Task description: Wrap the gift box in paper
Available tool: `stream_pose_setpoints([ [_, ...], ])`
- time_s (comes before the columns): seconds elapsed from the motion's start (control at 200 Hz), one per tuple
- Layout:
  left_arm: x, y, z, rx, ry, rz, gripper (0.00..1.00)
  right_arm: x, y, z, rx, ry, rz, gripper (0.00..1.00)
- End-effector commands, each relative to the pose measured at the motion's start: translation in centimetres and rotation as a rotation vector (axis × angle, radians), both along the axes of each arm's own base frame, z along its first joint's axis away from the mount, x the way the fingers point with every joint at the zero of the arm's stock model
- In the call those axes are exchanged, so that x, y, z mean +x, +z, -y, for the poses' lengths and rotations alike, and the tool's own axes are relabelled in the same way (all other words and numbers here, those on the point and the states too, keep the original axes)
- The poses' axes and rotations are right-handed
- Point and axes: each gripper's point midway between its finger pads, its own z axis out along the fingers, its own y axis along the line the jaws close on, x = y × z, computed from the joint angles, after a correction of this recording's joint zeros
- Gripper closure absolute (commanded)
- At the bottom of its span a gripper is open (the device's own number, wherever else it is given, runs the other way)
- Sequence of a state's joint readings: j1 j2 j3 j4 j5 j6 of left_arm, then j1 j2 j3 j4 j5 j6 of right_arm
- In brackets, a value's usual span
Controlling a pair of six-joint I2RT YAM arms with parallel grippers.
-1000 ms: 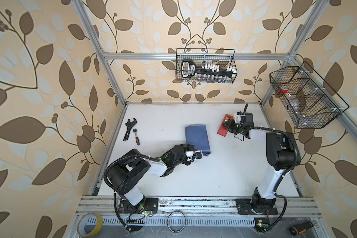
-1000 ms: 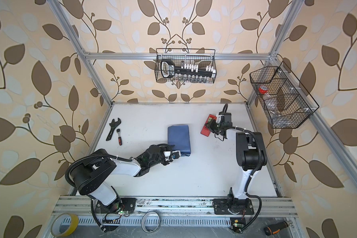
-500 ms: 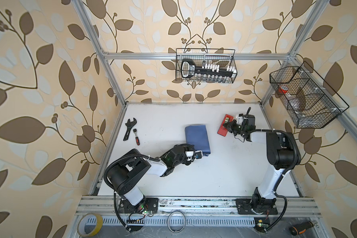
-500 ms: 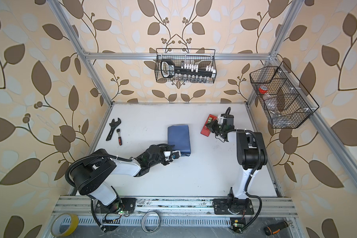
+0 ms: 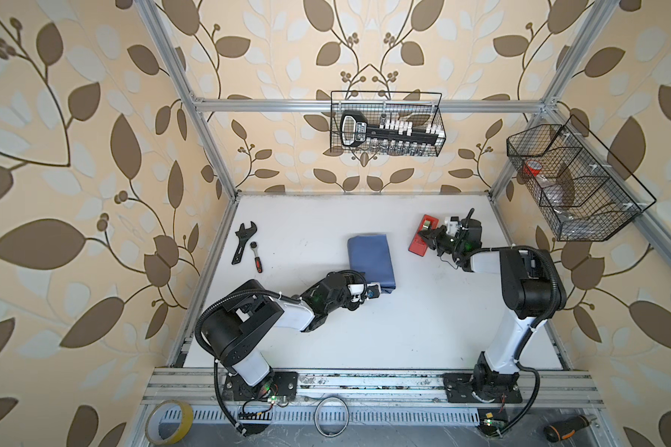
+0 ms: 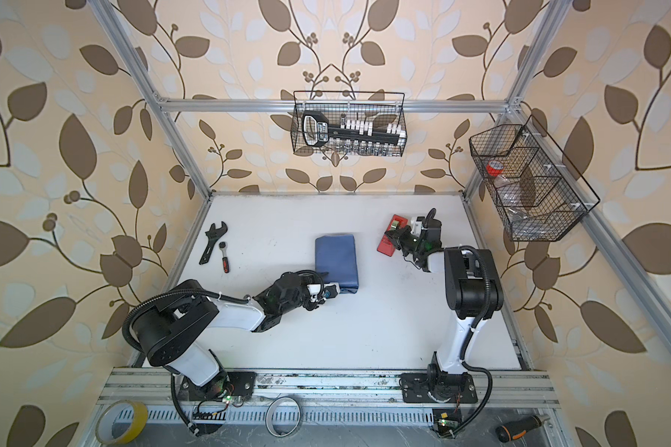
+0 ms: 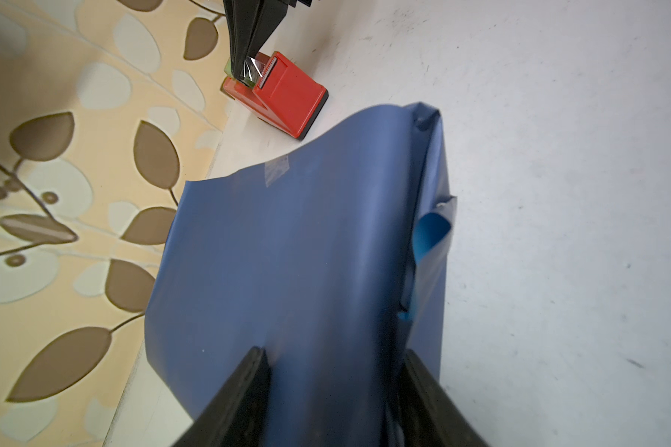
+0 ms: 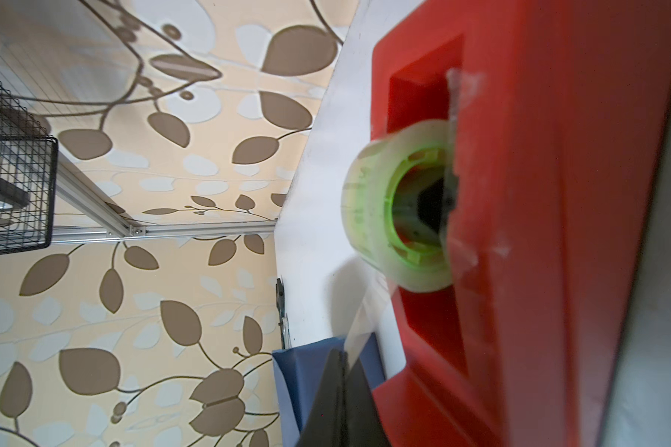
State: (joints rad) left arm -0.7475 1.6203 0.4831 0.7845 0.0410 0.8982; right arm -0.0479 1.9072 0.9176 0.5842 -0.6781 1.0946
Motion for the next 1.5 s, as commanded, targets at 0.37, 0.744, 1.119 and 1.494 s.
stream_pose_setpoints([
  [0.37,-0.9,-3.6,-1.3,0.129,0.007,-0.074,0.46,-3.1,2.1,-2.0,0.014,0.076,0.051,1.0],
  [0.744,-0.8,-3.6,-1.3,0.13,0.007,-0.072,0.46,-5.8,-1.5,-3.2,-0.016,0.109,-0.011,1.0],
  [1.119,-0.8,-3.6,-1.3,0.13,0.008,-0.072,0.46,-6.5,-5.8,-2.6,-0.087,0.086,-0.108,1.0],
  [1.494,-0.8,-3.5,-1.3,0.128,0.007,-0.072,0.46,-6.3,-9.0,-0.3,-0.19,0.016,-0.194,1.0],
])
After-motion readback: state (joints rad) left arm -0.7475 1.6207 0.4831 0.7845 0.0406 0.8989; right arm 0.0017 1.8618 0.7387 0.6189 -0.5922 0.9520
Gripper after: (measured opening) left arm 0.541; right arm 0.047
